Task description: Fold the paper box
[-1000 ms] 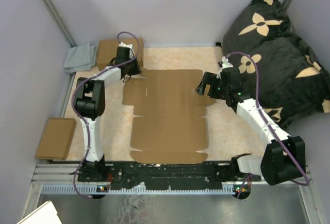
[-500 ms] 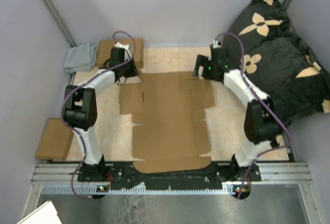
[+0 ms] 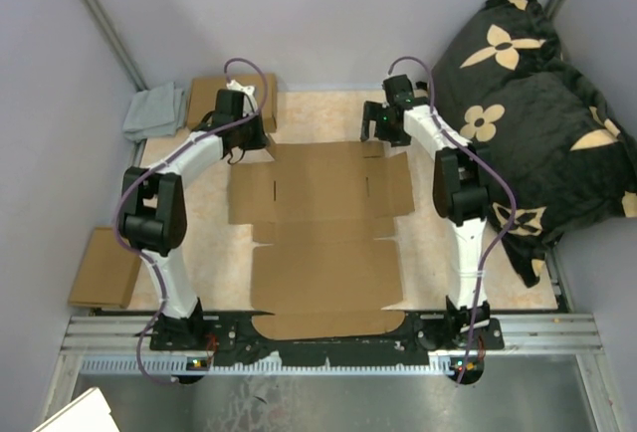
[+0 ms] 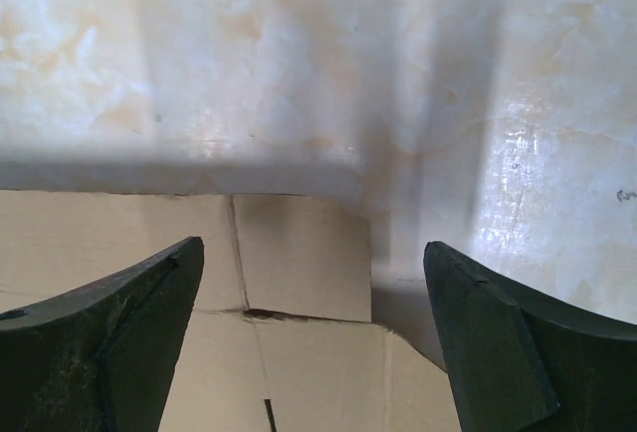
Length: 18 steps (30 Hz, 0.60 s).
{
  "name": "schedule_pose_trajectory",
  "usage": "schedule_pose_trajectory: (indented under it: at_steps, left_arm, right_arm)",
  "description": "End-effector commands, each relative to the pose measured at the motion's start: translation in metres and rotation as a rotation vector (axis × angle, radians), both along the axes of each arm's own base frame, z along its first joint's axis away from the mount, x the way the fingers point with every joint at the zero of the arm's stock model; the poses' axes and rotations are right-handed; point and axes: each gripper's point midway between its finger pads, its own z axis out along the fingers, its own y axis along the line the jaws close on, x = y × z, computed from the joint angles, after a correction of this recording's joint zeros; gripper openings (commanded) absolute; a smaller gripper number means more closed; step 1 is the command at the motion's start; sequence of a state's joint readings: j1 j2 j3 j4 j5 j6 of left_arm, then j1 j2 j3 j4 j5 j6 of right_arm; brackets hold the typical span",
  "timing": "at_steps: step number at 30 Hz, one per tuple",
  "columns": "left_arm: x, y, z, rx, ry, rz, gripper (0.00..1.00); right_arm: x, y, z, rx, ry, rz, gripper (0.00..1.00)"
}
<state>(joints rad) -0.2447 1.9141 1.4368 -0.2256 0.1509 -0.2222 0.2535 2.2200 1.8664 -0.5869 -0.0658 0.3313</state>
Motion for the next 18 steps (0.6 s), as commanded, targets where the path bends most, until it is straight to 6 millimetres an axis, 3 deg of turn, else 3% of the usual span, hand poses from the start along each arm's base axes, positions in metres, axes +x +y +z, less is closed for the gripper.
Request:
schedule_pose_trajectory:
  at_steps: [1,18]
  left_arm:
    - [0.002,-0.002,-0.006,0.036,0.014,-0.008,0.00]
    - [0.005,-0.001,-0.028,0.045,0.050,-0.001,0.00]
  right_arm:
    - [0.008,-0.003,0.013,-0.055,-0.006,0.022,0.93]
    - [-0.011,0.020,-0.017,0.063,0.092,0.094,0.84]
